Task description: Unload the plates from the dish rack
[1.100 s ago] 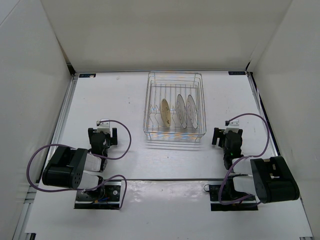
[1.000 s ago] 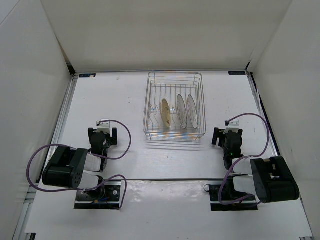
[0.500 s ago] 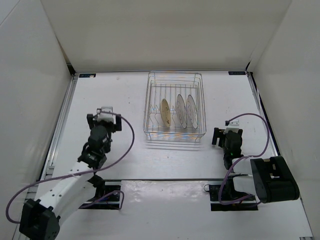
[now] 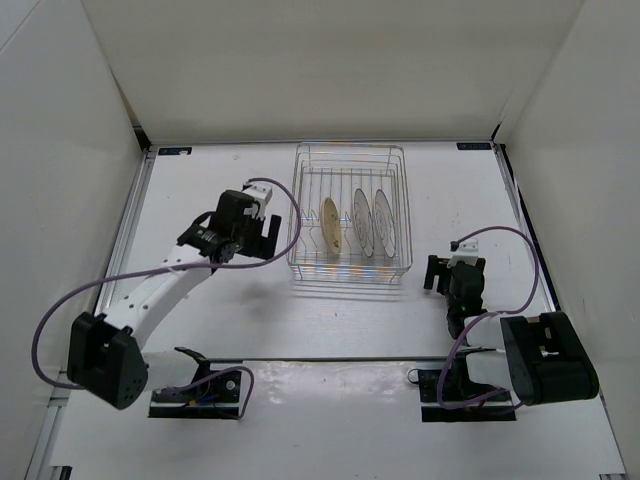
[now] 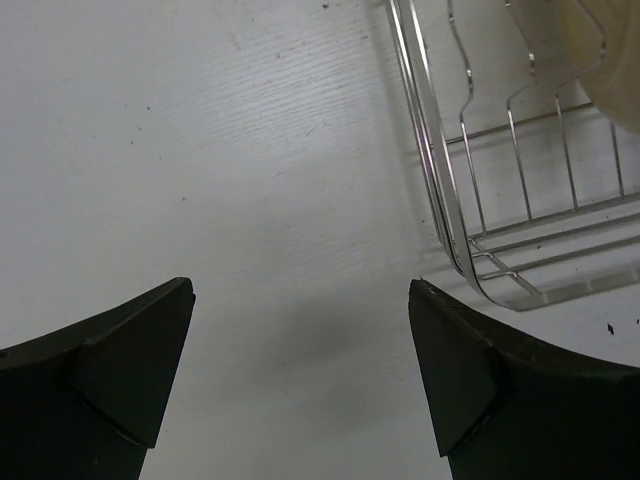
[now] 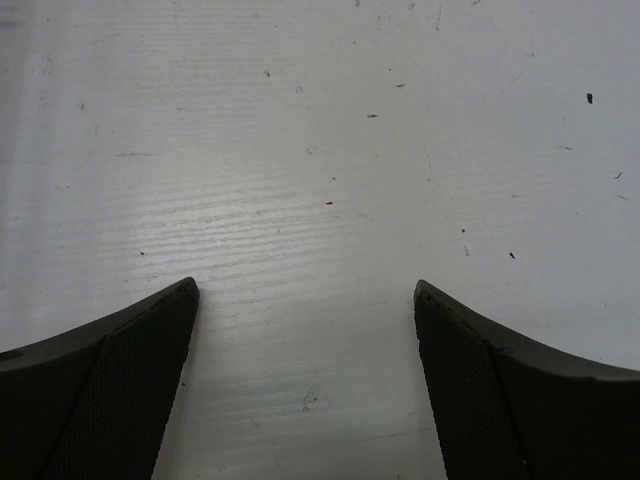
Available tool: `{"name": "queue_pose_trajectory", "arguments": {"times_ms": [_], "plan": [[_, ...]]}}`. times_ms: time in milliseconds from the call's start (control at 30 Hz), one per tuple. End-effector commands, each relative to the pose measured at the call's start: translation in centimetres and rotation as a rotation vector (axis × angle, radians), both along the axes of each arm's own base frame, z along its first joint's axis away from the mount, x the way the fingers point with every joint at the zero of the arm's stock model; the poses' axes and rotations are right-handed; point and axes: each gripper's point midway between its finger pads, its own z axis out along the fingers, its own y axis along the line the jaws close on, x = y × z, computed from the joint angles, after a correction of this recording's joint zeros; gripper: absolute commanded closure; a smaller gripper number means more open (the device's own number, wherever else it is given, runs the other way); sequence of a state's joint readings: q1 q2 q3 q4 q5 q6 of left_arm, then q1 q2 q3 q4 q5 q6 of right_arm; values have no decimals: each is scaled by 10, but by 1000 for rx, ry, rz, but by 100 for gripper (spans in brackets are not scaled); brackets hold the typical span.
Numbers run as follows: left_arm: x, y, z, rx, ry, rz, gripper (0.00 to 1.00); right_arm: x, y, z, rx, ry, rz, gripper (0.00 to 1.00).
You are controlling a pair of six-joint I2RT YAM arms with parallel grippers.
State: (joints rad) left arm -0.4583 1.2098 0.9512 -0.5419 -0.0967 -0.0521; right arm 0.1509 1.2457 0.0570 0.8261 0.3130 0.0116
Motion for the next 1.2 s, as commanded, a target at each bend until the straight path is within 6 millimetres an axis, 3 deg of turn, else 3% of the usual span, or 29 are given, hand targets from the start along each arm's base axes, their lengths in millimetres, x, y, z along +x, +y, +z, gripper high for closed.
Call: {"name": "queue_pose_trajectory", "arguments": {"times_ms": [0, 133, 167, 233, 267, 300, 333, 367, 400, 433, 467, 500, 533, 600, 667, 700, 733, 767, 800, 833, 967, 1033, 1067, 1167], "plan": [[4, 5, 6, -39, 58, 150, 0, 12, -1, 17, -2, -70, -10, 10], [18, -9, 0, -46, 42, 73, 0, 11, -1, 15, -2, -58, -9, 10], [29, -16, 8, -86, -12, 77, 0, 12, -2, 15, 0, -55, -11, 10], [23, -18, -5, -145, -4, 104, 0, 11, -1, 14, 9, -51, -12, 10], [32, -26, 2, -205, -71, 95, 0, 12, -2, 15, 0, -47, -7, 10], [33, -27, 8, -227, -89, 95, 0, 22, -1, 37, 7, -100, -10, 10], [31, -28, 8, -219, -84, 78, 0, 13, -2, 21, -35, 13, 5, 10], [29, -28, 13, -211, -58, 73, 0, 7, 0, 18, -96, 199, 59, 10], [30, -29, 3, -186, -18, 63, 0, 37, 16, 64, -105, 190, 166, 10], [23, -25, -3, -162, 42, 71, 0, 57, 20, 100, -98, 204, 163, 10], [28, -23, 4, -139, 67, 98, 0, 12, 10, 65, -124, 516, 149, 10], [23, -18, -1, -122, 115, 138, 0, 11, 0, 75, -147, 567, 89, 10], [29, -15, -4, -110, 141, 174, 0, 26, -2, 114, -114, 574, 5, 10], [25, -14, -6, -103, 180, 178, 0, 14, -9, 130, -110, 608, -61, 10], [21, -15, -7, -112, 191, 164, 0, 4, -1, 155, -51, 533, -31, 10], [18, -16, -14, -115, 200, 158, 0, 2, 2, 153, -44, 509, 3, 10], [20, -16, -7, -135, 167, 156, 0, -5, 20, 167, 20, 443, 102, 10], [24, -17, -6, -143, 150, 154, 0, -20, 17, 159, -9, 432, 140, 10], [22, -20, -8, -167, 143, 137, 0, -21, 17, 172, -9, 347, 146, 10], [27, -22, -5, -187, 119, 133, 0, -25, 14, 171, -15, 333, 143, 10], [34, -42, -2, -309, 143, 53, 0, -51, 11, 147, -27, 347, 179, 10], [44, -51, 9, -344, 130, 30, 0, -58, 11, 139, -9, 370, 194, 10], [46, -55, -1, -340, 159, 32, 0, -60, 18, 139, 14, 363, 235, 10], [58, -63, 9, -358, 133, 29, 0, -63, 24, 140, 51, 360, 264, 10]]}}
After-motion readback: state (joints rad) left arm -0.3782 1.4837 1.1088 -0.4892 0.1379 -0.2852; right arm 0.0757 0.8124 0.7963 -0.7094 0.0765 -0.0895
